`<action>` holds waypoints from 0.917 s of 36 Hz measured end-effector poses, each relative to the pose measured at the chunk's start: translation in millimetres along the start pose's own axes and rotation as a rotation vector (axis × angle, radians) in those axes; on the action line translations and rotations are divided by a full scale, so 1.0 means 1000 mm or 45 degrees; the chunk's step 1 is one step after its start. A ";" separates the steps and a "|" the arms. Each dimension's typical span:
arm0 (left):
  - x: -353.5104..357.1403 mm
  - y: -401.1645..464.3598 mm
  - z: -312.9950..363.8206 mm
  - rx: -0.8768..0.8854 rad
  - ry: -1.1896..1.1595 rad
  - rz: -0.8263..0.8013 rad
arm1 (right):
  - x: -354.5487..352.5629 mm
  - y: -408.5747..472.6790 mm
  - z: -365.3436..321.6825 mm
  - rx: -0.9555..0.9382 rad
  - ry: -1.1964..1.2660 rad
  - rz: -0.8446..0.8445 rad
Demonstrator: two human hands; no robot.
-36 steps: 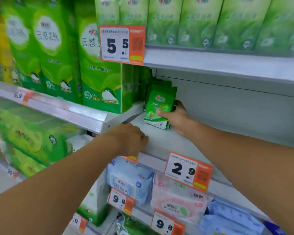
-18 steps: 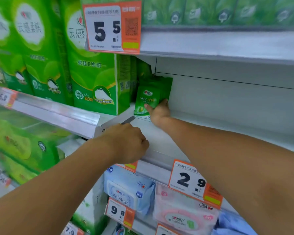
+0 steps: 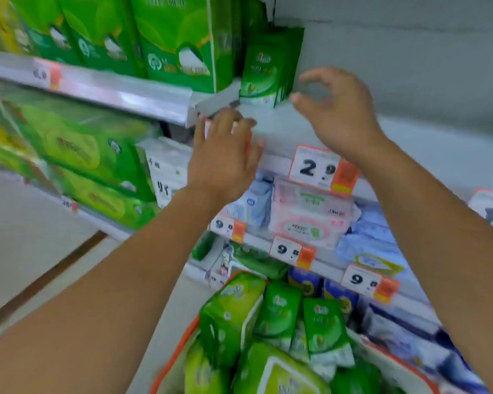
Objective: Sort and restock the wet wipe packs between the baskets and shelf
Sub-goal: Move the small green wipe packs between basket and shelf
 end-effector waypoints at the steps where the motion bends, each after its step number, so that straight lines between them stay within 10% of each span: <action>1: 0.002 -0.032 0.003 -0.028 -0.122 0.188 | -0.014 -0.040 -0.006 -0.082 0.078 0.144; 4: 0.045 -0.145 0.010 -0.381 -0.372 0.135 | -0.017 -0.171 0.004 -0.032 0.250 0.304; 9: 0.109 -0.279 0.036 -0.626 -0.203 -0.900 | 0.061 -0.365 0.070 0.587 0.179 -0.600; 17: 0.082 -0.355 0.011 -0.827 -0.131 -1.195 | 0.084 -0.453 0.064 0.331 -0.254 -1.435; 22: 0.069 -0.345 0.021 -0.773 -0.160 -0.927 | 0.081 -0.480 0.050 0.130 -0.251 -1.610; 26: 0.074 -0.343 0.018 -0.754 -0.118 -1.177 | 0.093 -0.505 0.052 0.105 -0.290 -1.591; 33: 0.083 -0.344 0.036 -1.121 -0.938 -1.173 | 0.060 -0.452 0.080 1.284 0.960 -1.113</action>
Point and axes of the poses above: each hand's wrist, its own y-axis towards the middle knuckle, its own x-axis out of the palm, z = x × y, the point moved 4 cm from there along y, towards the middle knuckle, and after that the axes turned 1 degree about -x, right-handed, at the moved point
